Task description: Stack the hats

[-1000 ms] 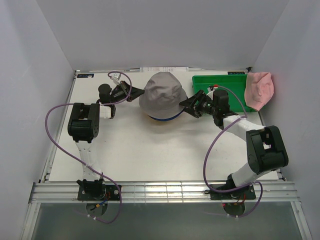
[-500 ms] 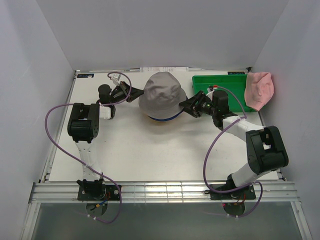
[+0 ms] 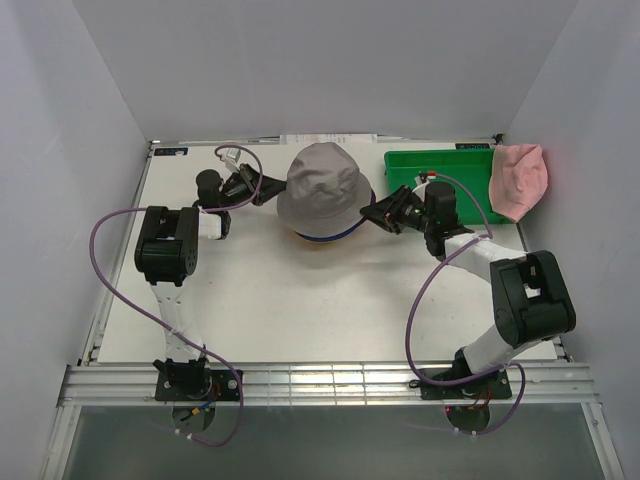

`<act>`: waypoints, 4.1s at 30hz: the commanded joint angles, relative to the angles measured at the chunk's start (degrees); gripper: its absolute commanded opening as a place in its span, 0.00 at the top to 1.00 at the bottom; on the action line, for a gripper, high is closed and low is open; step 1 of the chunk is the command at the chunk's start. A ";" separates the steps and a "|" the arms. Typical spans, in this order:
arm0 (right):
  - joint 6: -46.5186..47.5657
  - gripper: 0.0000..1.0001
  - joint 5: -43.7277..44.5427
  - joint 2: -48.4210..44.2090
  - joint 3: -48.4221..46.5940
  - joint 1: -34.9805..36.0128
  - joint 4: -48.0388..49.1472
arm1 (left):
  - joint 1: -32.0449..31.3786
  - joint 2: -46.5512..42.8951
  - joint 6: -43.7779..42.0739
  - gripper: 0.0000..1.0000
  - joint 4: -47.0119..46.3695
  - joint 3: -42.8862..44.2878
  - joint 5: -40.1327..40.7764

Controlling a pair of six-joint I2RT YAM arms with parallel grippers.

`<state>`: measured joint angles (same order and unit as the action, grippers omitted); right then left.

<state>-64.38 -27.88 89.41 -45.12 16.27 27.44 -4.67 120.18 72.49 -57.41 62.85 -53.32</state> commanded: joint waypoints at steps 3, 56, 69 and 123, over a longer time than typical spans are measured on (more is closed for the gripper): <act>-0.13 0.83 0.28 1.12 -0.14 0.69 4.55 | 0.01 -3.99 -1.21 1.00 0.54 -1.06 -1.35; 14.72 0.92 1.51 8.59 -9.37 -2.12 -16.54 | 2.29 -0.74 -14.03 1.00 15.92 -4.75 2.34; 15.95 0.92 0.98 9.38 -11.12 -2.21 -18.03 | 2.21 -1.88 -18.26 0.98 23.83 -2.47 3.49; 41.26 0.27 27.32 -2.22 -39.48 -6.33 -60.56 | -0.77 -34.63 -31.79 0.46 69.97 10.89 22.21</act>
<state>-29.32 -12.12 89.25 -77.89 12.32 -25.21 -2.66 93.89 42.22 11.09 74.32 -31.40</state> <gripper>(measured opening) 0.722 0.543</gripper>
